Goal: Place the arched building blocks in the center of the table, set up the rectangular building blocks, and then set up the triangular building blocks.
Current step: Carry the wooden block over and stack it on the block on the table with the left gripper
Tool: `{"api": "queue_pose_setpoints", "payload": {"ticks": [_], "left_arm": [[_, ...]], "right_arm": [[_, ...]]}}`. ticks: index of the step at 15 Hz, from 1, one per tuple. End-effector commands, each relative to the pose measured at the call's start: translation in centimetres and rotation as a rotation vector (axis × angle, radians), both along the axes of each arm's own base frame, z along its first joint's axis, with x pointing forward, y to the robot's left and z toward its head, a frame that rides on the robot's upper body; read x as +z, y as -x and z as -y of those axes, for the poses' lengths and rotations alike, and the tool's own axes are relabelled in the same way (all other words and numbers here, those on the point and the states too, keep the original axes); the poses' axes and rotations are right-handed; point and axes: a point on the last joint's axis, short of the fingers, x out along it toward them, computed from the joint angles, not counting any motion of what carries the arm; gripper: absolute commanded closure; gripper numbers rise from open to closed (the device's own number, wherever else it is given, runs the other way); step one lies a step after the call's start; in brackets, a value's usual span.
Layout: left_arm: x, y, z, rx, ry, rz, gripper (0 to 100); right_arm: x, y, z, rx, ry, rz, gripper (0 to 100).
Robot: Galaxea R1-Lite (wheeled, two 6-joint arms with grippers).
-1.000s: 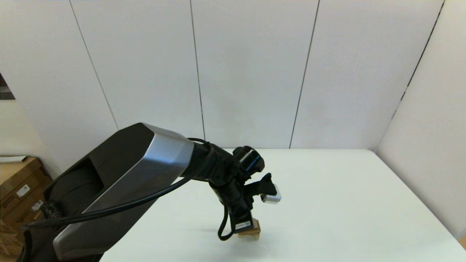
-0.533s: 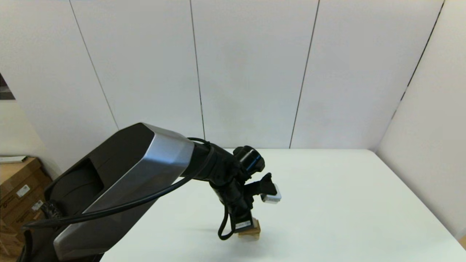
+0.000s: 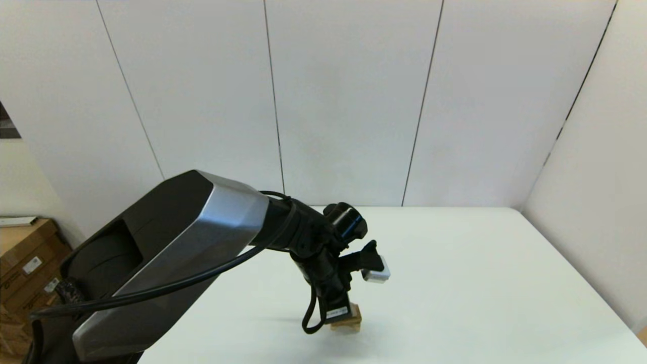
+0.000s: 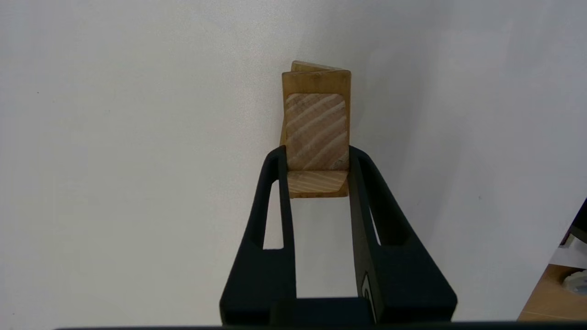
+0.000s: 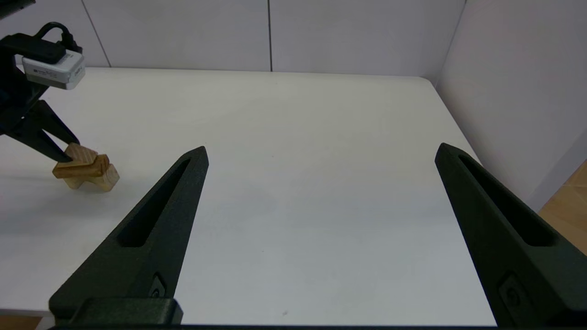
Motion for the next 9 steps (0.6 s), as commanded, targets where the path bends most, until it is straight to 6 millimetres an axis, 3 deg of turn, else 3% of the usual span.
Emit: {"api": "queue_pose_setpoints", "payload": {"ticks": [1,6,7,9], "left_arm": [[0.38,0.07,0.04,-0.005,0.005,0.006,100],[0.31,0.17,0.13,-0.006,0.004,0.003,100],[0.31,0.17,0.13,-0.006,0.004,0.003,0],[0.18,0.19,0.11,-0.007,0.001,0.001,0]], "right_arm": [[0.00,0.00,0.00,0.000,0.000,0.000,0],[0.00,0.00,0.00,0.000,0.000,0.000,0],[0.00,0.00,0.00,0.000,0.000,0.000,0],[0.00,0.00,0.00,0.000,0.000,0.000,0]]}}
